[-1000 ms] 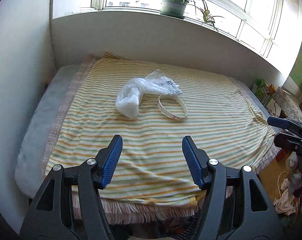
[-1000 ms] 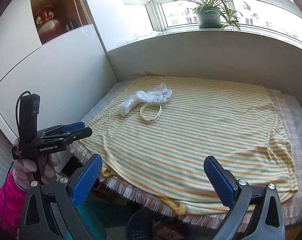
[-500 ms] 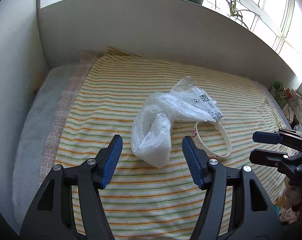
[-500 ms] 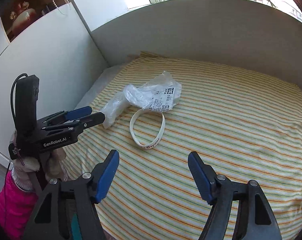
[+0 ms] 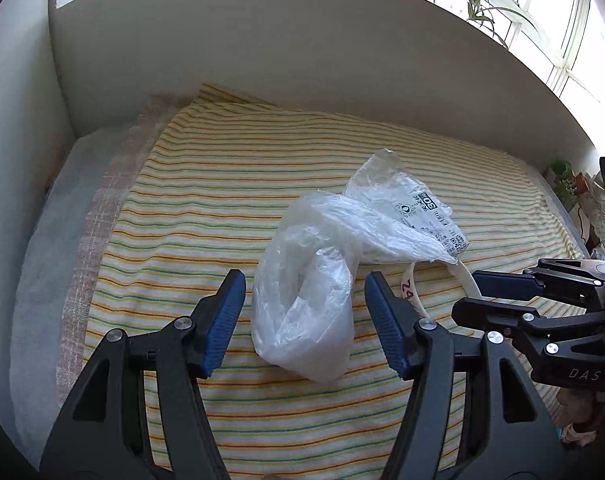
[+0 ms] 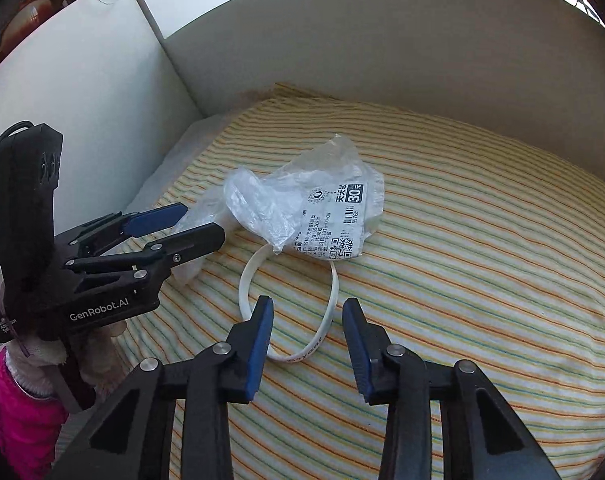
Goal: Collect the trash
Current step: 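Grasp the clear plastic bag with the left gripper while the right gripper grasps the white band, then lift the bag and band and carry both down over the blue wastebasket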
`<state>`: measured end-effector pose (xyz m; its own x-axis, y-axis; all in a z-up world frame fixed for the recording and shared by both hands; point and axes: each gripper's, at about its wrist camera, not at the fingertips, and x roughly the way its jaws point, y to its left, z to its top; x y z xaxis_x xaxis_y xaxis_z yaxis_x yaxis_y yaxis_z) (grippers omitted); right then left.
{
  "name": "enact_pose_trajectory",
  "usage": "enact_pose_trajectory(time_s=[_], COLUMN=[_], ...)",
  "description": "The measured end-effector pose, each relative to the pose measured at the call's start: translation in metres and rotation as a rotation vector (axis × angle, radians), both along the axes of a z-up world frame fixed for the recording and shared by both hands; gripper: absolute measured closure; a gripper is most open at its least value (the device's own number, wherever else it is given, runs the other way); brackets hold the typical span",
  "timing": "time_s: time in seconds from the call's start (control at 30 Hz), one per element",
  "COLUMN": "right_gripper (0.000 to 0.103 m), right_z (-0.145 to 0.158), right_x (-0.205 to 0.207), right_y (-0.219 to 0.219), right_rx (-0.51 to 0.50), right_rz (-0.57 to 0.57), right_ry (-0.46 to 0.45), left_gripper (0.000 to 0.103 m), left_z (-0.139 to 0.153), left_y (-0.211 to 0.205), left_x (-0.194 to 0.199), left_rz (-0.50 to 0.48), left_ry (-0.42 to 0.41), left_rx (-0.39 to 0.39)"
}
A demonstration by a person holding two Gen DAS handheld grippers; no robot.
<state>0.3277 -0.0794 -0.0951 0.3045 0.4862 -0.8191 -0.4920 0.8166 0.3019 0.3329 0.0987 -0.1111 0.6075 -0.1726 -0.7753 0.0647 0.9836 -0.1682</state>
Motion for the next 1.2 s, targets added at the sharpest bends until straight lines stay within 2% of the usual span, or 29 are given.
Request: enact_pose_trajectory(time_s=[0.07, 0.1, 0.23, 0.43, 0.5, 0.6, 0.93, 1.2], right_gripper=[0.069, 0.071, 0.076, 0.090, 0.097, 0.102, 0.103, 0.103], right_z=[-0.002, -0.002, -0.002, -0.003, -0.003, -0.004, 0.013, 0.038], right_x=[0.004, 0.004, 0.005, 0.008, 0.008, 0.009, -0.014, -0.049], right_y=[0.004, 0.005, 0.008, 0.013, 0.011, 0.008, -0.009, -0.025], right_rx=[-0.015, -0.022, -0.058, -0.095, -0.093, -0.076, -0.031, -0.007], right_rz=[0.000, -0.001, -0.003, -0.013, -0.019, -0.033, -0.049, -0.044], right_ry=[-0.005, -0.008, -0.027, -0.053, -0.053, -0.047, -0.064, -0.115], left_gripper=[0.042, 0.051, 0.058, 0.064, 0.065, 0.065, 0.066, 0.066], left_z=[-0.002, -0.004, -0.007, -0.001, 0.002, 0.006, 0.026, 0.046], left_y=[0.001, 0.001, 0.002, 0.012, 0.017, 0.019, 0.029, 0.019], left_x=[0.002, 0.002, 0.002, -0.006, -0.010, -0.016, -0.047, -0.084], left_rz=[0.007, 0.012, 0.024, 0.062, 0.069, 0.075, 0.114, 0.115], left_ry=[0.005, 0.010, 0.013, -0.009, -0.016, -0.024, -0.068, -0.111], left_rx=[-0.016, -0.022, -0.032, -0.052, -0.052, -0.045, -0.043, -0.019])
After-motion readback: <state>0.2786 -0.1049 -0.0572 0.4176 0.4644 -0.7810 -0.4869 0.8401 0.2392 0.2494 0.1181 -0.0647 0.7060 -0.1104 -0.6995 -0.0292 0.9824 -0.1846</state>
